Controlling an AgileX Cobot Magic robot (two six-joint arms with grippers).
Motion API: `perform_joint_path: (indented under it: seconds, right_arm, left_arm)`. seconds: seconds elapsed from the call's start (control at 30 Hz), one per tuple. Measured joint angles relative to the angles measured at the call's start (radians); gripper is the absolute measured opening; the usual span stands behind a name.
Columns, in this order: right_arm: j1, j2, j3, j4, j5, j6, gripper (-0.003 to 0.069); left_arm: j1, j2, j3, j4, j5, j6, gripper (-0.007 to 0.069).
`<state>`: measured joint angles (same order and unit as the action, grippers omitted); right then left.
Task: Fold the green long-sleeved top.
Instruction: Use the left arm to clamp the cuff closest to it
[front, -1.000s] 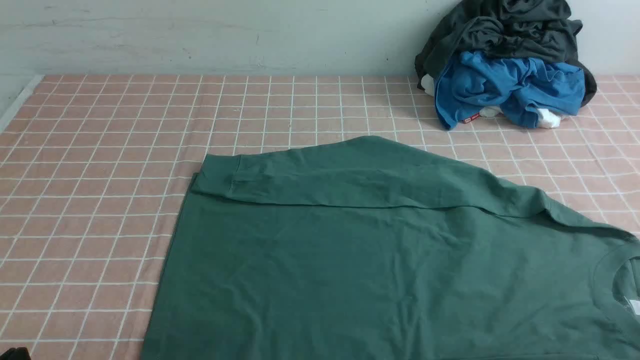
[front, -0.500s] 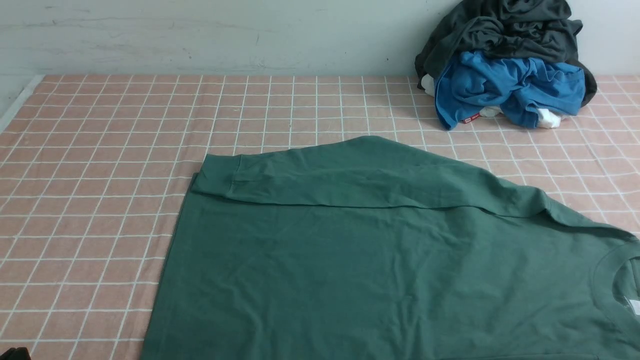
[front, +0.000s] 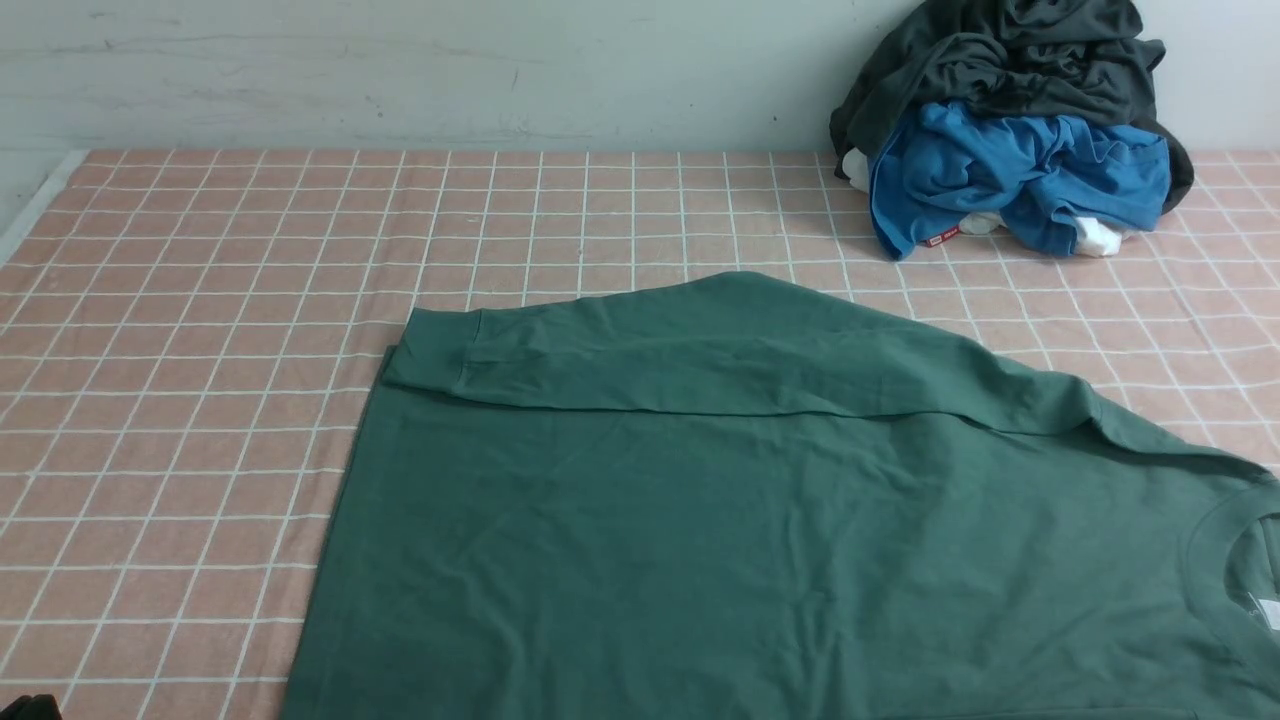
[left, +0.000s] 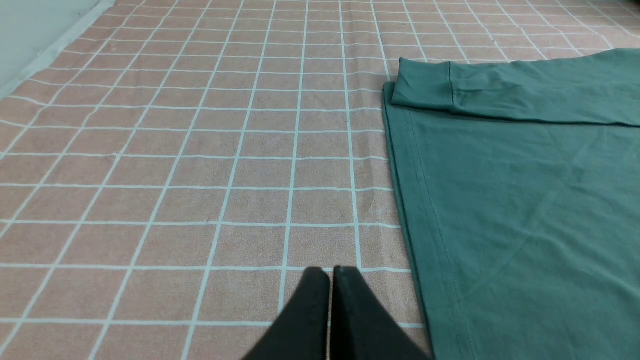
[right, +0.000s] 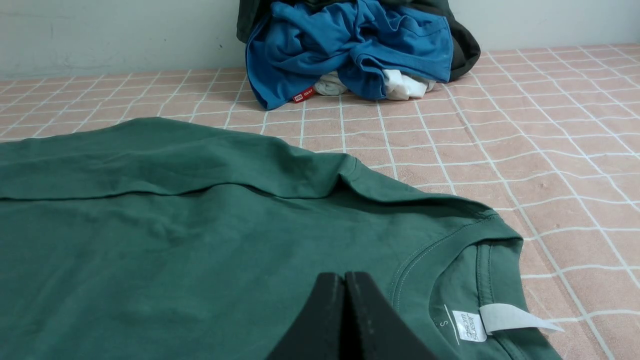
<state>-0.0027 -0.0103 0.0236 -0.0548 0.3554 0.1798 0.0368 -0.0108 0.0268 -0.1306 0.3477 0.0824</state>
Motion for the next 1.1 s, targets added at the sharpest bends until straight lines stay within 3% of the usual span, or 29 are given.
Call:
perform_joint_path:
  seconds: [1.1]
  right_arm:
    - [0.0,0.0,0.0,-0.055,0.001,0.0,-0.0015]
  left_arm:
    - [0.0,0.0,0.0,0.0,0.0,0.0,-0.0003]
